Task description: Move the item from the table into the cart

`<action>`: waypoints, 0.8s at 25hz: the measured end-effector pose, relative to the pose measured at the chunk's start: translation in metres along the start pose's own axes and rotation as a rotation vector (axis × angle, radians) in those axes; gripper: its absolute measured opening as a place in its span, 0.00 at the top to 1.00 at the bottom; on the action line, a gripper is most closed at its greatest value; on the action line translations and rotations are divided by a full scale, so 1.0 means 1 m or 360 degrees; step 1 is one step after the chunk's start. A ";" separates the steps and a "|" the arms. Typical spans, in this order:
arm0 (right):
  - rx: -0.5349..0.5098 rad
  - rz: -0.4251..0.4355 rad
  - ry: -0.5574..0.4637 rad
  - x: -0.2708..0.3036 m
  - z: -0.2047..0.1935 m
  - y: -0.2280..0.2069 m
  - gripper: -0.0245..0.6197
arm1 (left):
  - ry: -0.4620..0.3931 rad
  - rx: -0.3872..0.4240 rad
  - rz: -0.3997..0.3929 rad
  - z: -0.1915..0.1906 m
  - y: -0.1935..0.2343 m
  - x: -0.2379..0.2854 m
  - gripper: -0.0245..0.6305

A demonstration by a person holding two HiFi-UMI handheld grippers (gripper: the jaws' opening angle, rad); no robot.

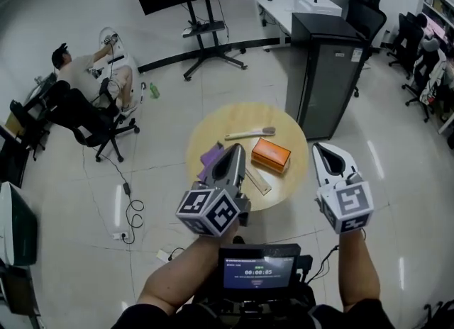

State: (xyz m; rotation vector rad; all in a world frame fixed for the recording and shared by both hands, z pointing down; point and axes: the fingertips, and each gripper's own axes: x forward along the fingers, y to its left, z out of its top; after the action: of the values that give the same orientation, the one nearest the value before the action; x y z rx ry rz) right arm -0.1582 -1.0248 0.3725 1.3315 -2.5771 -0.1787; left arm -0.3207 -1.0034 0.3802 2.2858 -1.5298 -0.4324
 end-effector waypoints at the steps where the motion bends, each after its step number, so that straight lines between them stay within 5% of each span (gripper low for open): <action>1: 0.0021 0.0036 -0.0028 0.026 0.004 0.006 0.95 | 0.0014 0.0040 0.0044 0.004 0.026 0.007 0.96; 8: 0.0147 0.0175 0.0016 0.193 0.022 0.060 0.95 | 0.0083 0.0192 0.0130 0.064 0.189 0.044 0.96; 12: 0.0202 0.0216 0.0099 0.270 0.005 0.064 0.95 | 0.0170 0.0218 0.0202 0.062 0.262 0.076 0.96; 18: 0.0280 0.0315 0.0201 0.343 -0.036 0.014 0.95 | 0.0307 0.0143 0.0260 0.037 0.300 0.148 0.96; 20: 0.0311 0.0412 0.0265 0.362 -0.055 -0.005 0.87 | 0.0365 0.0157 0.0340 0.026 0.306 0.172 0.95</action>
State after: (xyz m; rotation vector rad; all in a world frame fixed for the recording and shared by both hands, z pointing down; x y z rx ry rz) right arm -0.3421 -1.3228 0.4793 1.0060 -2.6423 0.2243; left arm -0.5195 -1.2735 0.4861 2.1247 -1.6835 -0.0367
